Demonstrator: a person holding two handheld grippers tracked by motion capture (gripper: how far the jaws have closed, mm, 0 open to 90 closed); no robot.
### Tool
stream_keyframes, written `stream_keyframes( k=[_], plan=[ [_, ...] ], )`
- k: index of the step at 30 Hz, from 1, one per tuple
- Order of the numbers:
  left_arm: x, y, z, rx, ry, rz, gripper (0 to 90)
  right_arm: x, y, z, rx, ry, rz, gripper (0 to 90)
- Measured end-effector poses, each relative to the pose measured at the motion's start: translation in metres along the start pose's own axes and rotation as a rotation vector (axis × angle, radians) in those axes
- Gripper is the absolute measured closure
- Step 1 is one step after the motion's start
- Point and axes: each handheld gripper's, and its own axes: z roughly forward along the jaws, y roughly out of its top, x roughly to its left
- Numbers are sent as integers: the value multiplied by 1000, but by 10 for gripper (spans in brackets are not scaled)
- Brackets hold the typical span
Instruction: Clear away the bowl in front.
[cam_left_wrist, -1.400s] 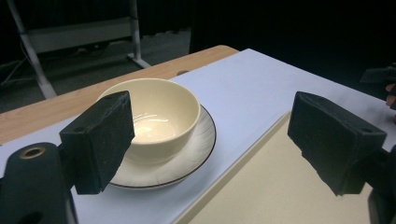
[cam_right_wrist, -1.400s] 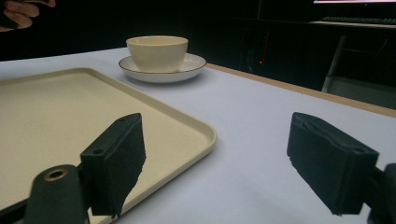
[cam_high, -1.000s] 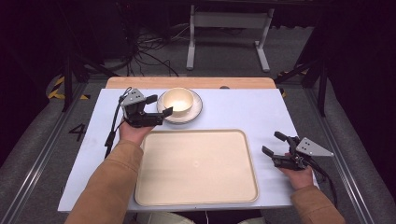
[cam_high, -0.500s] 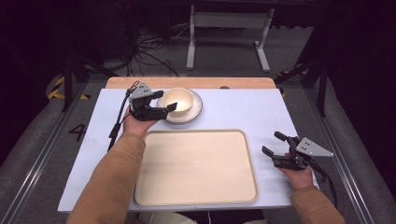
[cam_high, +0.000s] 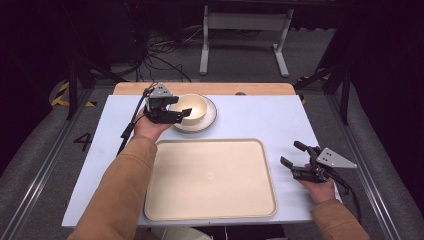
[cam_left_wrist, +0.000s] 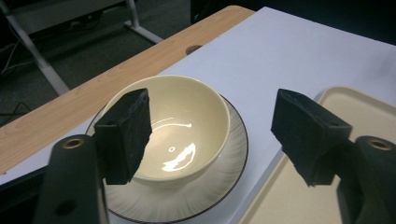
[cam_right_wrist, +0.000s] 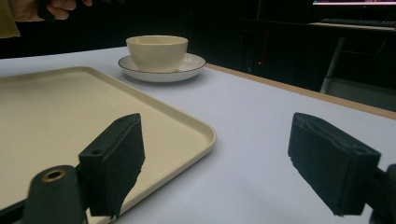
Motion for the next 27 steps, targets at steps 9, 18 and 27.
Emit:
stream_keyframes(
  k=[9, 18, 27],
  plan=[
    [0, -6, 19, 26, -6, -14, 313, 0, 0, 0, -1, 0, -1, 179],
    [0, -12, 33, 76, -19, -13, 309, 0, 0, 0, -1, 2, -2, 178],
    [-7, -16, 46, 122, -21, 9, 338, 0, 0, 0, -1, -2, 2, 173]
  ],
)
